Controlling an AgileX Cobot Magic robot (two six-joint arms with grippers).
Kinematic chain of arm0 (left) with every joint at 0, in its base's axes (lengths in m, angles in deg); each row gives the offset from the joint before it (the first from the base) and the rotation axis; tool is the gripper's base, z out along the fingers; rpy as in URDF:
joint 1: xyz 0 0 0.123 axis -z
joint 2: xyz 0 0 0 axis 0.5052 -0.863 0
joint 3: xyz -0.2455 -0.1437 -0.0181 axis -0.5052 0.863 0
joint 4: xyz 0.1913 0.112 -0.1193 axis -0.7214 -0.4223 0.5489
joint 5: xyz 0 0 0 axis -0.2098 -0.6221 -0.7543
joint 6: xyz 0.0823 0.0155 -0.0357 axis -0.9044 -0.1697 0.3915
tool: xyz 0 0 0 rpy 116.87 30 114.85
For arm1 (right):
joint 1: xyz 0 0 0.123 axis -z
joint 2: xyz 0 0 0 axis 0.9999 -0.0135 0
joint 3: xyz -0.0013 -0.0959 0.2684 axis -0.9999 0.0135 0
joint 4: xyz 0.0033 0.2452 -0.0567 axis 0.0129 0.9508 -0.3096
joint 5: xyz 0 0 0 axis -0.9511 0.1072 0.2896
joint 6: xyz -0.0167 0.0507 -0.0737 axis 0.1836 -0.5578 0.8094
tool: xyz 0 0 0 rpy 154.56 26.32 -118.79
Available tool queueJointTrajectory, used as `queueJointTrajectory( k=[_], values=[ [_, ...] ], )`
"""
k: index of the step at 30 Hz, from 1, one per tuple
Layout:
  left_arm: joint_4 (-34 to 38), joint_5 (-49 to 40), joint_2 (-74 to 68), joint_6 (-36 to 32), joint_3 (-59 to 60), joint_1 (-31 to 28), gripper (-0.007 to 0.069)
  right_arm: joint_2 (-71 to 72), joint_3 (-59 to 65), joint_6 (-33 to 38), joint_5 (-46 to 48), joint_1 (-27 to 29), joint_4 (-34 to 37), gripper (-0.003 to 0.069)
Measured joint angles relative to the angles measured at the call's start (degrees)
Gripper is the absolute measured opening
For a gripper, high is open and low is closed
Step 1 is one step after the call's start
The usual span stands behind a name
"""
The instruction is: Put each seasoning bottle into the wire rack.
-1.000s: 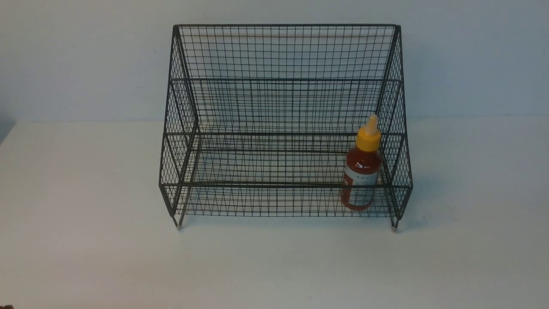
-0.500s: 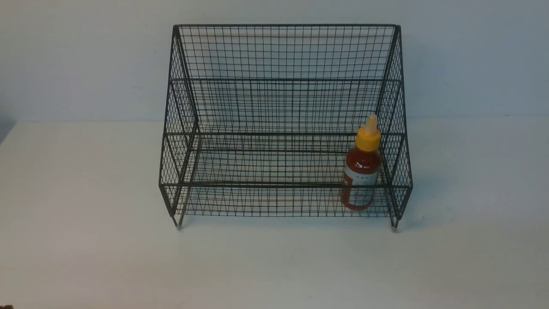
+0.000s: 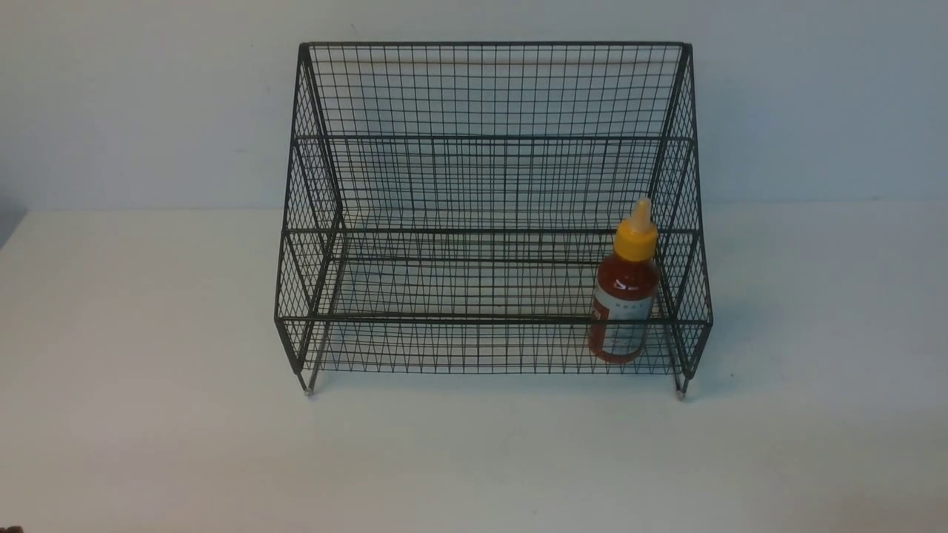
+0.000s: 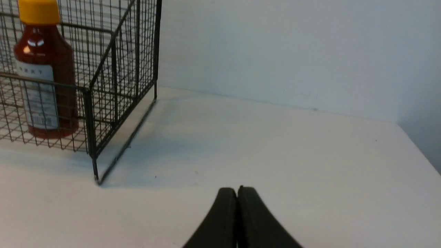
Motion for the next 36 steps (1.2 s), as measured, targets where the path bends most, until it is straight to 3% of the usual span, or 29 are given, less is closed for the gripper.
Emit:
queueJointTrajectory(
  k=[36],
  values=[
    [0.00,0.00,0.00,0.00,0.00,0.00,-0.0005,0.00,-0.11,-0.05,1.67,0.00,0.22,-0.0015]
  ],
)
